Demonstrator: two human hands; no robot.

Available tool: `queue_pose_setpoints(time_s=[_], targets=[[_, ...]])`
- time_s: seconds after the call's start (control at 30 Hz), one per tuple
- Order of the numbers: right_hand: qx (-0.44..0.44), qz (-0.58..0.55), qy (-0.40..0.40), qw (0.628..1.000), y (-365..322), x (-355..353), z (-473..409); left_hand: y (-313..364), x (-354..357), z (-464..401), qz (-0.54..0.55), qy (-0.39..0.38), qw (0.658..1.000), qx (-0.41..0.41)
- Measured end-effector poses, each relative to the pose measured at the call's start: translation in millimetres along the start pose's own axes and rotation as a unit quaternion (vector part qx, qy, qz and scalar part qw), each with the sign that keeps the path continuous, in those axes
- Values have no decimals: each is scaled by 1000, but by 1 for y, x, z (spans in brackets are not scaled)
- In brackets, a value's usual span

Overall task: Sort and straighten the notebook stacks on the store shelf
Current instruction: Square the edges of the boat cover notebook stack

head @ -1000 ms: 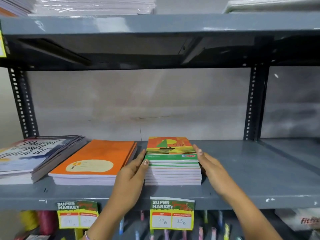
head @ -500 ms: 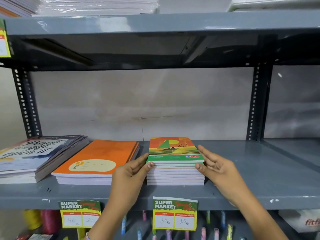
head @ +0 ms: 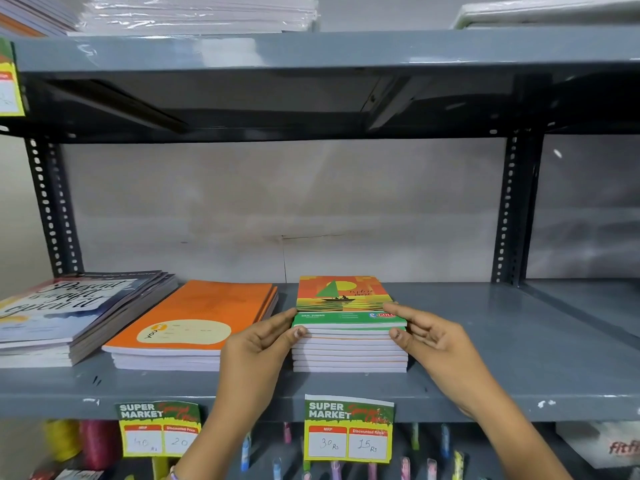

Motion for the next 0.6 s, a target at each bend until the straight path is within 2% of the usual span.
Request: queue_pose_setpoints(time_s=[0.13,0.6], targets=[[-12,18,3,1000,-2,0,0,0,-1,0,-4,0,1000,9],[-45,-30,32,998,4,-4,1,1,0,-2,5,-15,1000,-2]])
Point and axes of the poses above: each hand's wrist, its own z-axis away from the middle knuckle, its own x-axis out of the palm, y = z × x, the point moved 4 cm from there along -z, towards the middle knuckle, and after that the axes turned 4 degrees about -y, right-handed, at the moved point
